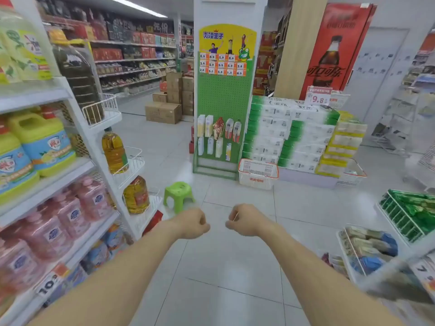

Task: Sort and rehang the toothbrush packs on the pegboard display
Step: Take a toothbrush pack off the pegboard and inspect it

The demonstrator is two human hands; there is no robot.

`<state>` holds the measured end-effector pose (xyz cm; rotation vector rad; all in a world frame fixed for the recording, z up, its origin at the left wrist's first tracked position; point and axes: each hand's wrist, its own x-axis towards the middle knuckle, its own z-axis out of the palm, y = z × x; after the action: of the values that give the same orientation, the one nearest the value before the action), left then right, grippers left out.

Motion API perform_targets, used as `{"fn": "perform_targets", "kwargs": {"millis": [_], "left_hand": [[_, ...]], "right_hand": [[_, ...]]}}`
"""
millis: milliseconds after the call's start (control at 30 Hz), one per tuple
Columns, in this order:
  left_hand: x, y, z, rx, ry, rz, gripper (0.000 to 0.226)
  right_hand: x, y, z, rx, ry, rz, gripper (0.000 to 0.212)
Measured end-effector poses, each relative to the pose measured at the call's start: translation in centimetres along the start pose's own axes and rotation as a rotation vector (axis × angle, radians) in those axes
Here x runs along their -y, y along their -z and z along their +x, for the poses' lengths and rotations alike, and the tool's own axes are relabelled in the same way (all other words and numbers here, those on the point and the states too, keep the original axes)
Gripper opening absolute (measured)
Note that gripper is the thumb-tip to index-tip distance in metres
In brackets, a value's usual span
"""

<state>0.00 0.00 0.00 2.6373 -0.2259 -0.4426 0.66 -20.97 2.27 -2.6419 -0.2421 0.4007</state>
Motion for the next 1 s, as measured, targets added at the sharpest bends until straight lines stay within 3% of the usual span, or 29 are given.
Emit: {"fn": "perform_targets", "kwargs": {"millis": [133, 300, 467, 667, 1000], "left_hand": [[1.9, -3.8, 4.1, 0.123, 0.069, 0.071, 0.031], [6.0, -8.8, 11.4, 0.261, 0.11, 0.025, 0.023], [11.0, -11.7, 20.0, 0.436, 0.175, -0.031, 0.028], [14.2, -9.3, 29.3, 0.556, 0.226, -0.097, 0.025], [16.1, -4.2, 51.4, 0.591, 0.303, -0.168, 0.03]], "right_hand": [[-3.8, -4.0, 3.8, 0.121, -0.06, 0.048, 0.027], [-7.6, -9.9, 10.6, 0.324, -0.167, 0.038, 0.047], [-10.0, -13.5, 19.4, 0.496, -0.243, -0.004, 0.037], [-11.0, -12.6, 28.9, 0.651, -0.304, -0.07, 0.037], [-15.8, -7.8, 51.6, 0.687, -0.251, 0.03, 0.033]]}}
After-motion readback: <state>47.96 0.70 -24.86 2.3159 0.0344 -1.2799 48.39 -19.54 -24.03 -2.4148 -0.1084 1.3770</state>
